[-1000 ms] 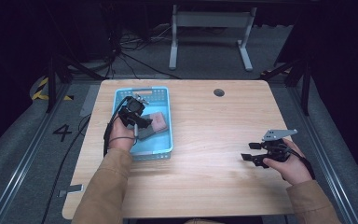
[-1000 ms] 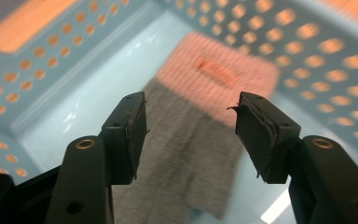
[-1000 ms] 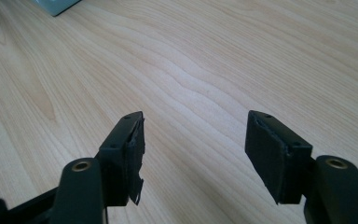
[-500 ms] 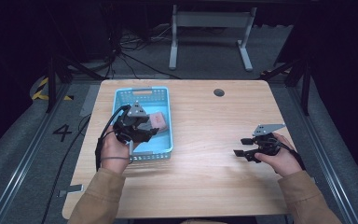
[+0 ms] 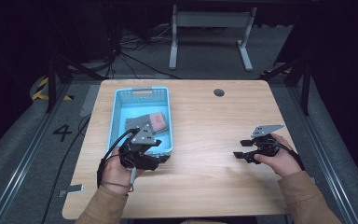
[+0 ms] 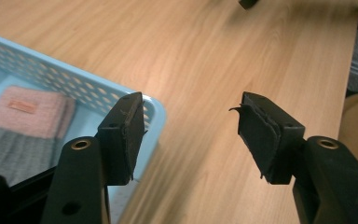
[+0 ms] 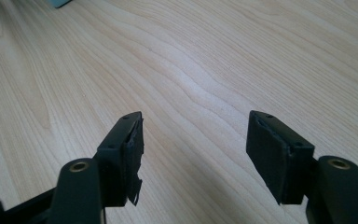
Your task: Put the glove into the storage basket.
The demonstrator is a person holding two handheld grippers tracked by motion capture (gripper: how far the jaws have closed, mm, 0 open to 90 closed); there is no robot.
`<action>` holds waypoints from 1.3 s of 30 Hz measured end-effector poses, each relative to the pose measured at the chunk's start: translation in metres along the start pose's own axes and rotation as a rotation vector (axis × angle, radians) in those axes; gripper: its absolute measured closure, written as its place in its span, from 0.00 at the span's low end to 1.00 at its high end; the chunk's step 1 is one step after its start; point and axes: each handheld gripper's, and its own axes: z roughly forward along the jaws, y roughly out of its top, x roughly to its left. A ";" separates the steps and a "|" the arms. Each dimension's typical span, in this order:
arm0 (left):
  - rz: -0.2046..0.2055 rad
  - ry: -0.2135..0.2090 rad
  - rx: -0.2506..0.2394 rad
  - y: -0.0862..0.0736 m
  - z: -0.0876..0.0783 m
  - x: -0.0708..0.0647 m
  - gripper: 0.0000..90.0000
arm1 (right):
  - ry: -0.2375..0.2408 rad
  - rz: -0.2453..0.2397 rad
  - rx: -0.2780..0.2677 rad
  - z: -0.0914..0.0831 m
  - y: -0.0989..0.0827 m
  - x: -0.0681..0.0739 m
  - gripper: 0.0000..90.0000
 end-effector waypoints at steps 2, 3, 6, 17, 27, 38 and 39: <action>-0.002 -0.015 0.005 -0.004 0.004 -0.002 0.46 | 0.000 0.000 0.005 0.000 -0.002 -0.001 0.41; -0.001 -0.019 0.003 -0.007 0.007 -0.004 0.46 | -0.002 -0.001 0.007 0.000 -0.002 -0.001 0.41; -0.013 -0.038 0.003 -0.017 0.014 -0.005 0.46 | -0.003 -0.003 0.011 -0.001 -0.005 -0.002 0.41; -0.002 -0.052 -0.010 -0.053 0.042 -0.011 0.48 | -0.013 -0.009 0.024 -0.001 -0.011 -0.007 0.39; -0.042 -0.081 0.015 -0.073 0.072 -0.012 0.47 | -0.019 -0.009 0.055 0.006 -0.016 -0.010 0.38; -0.035 -0.046 0.037 -0.078 0.083 -0.011 0.45 | -0.043 -0.046 0.059 0.016 -0.020 -0.006 0.38; -0.038 -0.045 0.042 -0.078 0.083 -0.010 0.45 | -0.044 -0.049 0.058 0.017 -0.020 -0.005 0.37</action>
